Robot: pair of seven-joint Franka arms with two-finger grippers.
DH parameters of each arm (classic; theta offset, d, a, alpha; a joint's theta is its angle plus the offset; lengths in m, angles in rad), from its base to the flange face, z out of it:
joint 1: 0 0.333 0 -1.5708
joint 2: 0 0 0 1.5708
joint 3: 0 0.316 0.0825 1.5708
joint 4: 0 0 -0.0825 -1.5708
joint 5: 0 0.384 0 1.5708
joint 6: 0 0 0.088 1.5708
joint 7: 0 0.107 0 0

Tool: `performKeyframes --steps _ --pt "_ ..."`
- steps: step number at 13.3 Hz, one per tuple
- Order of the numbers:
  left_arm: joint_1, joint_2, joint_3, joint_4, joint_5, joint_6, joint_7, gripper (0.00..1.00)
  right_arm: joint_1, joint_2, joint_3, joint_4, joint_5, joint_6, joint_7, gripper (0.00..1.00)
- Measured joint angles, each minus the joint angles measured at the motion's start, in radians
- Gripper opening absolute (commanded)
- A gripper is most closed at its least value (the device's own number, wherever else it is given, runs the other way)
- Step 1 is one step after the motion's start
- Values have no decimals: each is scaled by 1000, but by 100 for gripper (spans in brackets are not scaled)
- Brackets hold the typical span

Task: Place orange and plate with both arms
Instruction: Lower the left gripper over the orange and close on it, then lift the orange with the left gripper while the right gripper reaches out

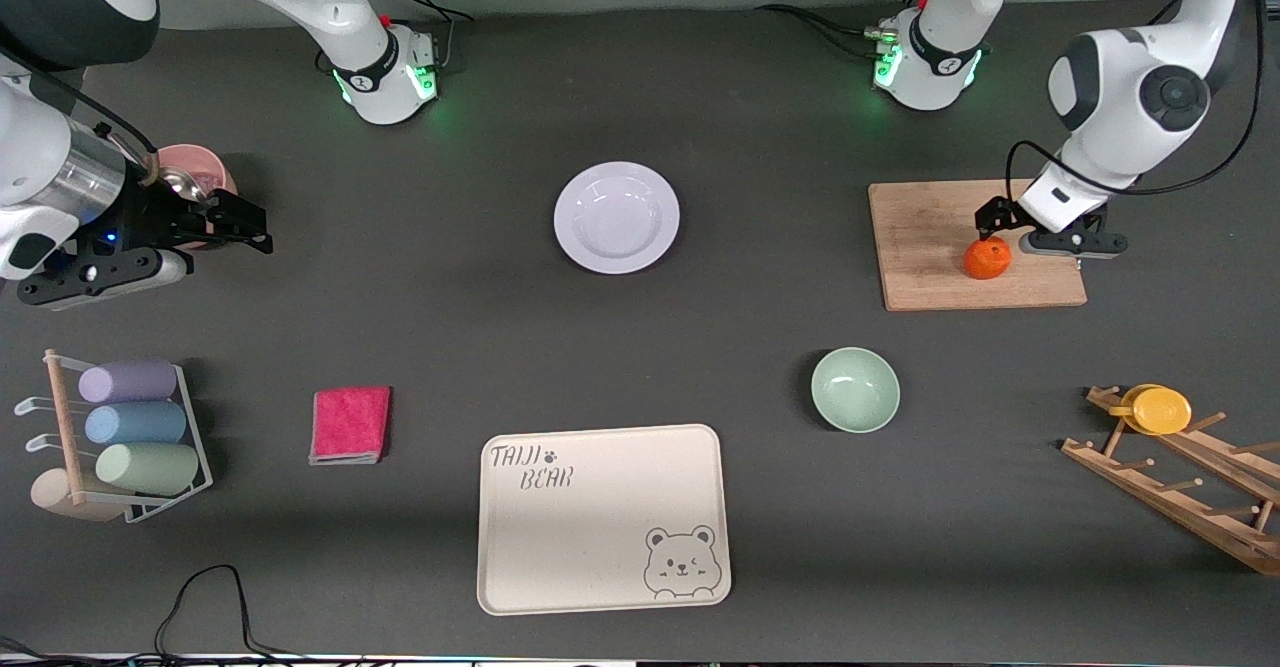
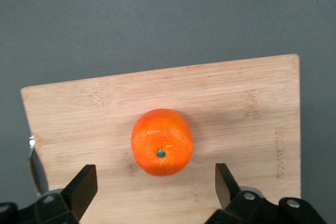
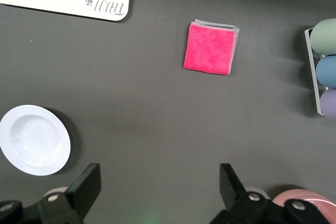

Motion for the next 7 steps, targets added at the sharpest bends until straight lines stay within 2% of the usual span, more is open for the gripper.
performKeyframes --steps 7 --pt "0 175 0 -3 0 140 0 100 -1 33 -4 5 0 7 0 100"
